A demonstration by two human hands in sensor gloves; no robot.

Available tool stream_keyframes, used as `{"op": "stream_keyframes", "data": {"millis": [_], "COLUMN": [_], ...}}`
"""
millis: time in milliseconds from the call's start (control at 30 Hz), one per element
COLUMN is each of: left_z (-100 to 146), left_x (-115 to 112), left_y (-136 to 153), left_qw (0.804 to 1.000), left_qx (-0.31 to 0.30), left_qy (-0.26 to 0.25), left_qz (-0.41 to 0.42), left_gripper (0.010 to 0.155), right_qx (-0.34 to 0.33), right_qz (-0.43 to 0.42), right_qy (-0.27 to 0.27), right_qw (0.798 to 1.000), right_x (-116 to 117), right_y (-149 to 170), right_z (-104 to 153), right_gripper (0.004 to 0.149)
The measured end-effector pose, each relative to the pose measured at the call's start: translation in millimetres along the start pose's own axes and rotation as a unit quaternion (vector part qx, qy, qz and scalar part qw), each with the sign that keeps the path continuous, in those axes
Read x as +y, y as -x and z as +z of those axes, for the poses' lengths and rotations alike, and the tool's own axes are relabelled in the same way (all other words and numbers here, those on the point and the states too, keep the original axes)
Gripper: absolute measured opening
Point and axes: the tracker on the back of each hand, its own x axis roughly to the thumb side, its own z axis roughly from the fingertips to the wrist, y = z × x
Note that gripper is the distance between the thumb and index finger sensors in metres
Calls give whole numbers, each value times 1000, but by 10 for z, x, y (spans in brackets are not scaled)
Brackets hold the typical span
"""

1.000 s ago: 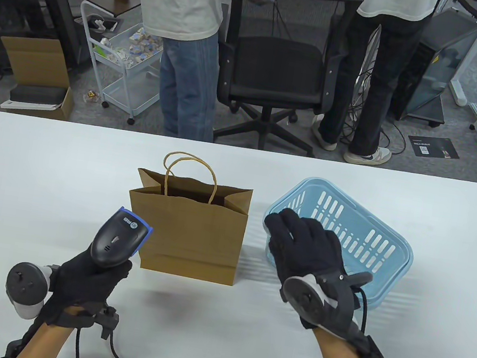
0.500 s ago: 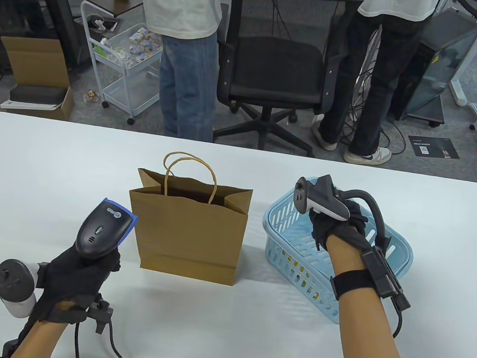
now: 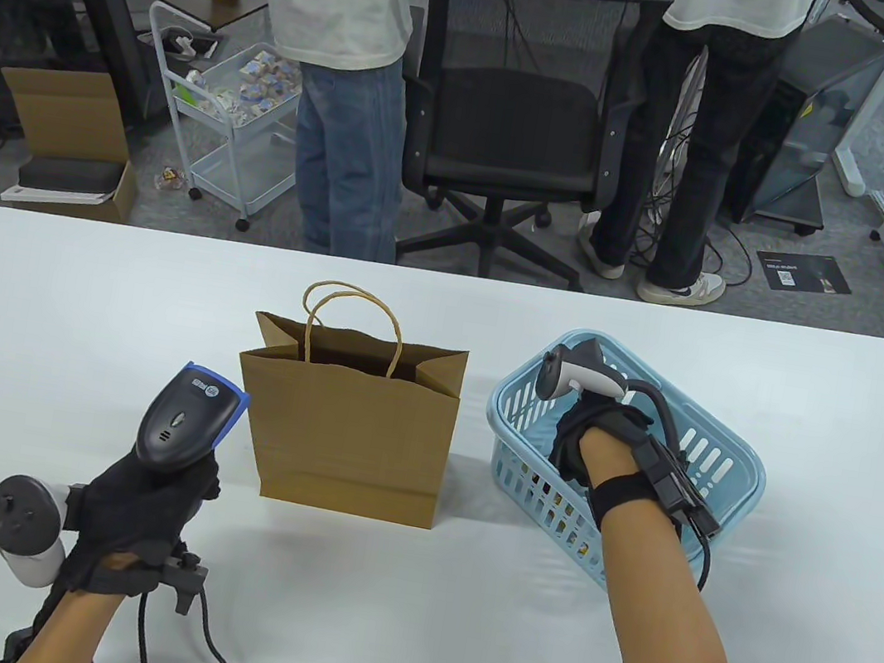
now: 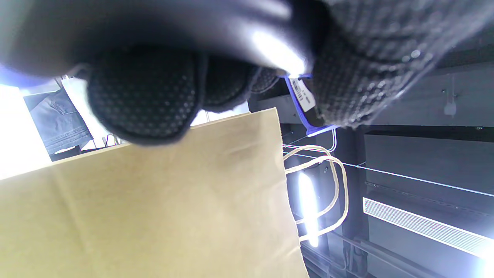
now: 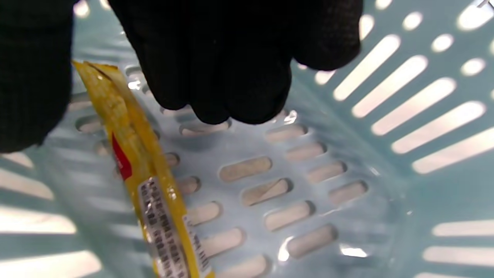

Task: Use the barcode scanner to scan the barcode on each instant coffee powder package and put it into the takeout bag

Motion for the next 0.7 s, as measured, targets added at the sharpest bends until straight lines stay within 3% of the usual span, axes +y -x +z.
{"op": "stream_keyframes", "data": {"millis": [167, 467, 700], "left_z": [2, 3, -2], "left_x": [-7, -14, -10], "left_y": [-2, 2, 6], "left_qw": [1000, 1000, 1000], "left_qx": [5, 4, 8], "left_qy": [1, 4, 3], "left_qz": [-2, -8, -6], "left_gripper": [66, 66, 66], "right_qx": [1, 7, 7], "right_qz": [22, 40, 46], "right_qy": [15, 68, 82], "right_qw": [1000, 997, 995], "right_x": [125, 144, 103], "right_y": [-58, -73, -67], "right_z": [-92, -98, -75], "right_gripper": [77, 50, 42]}}
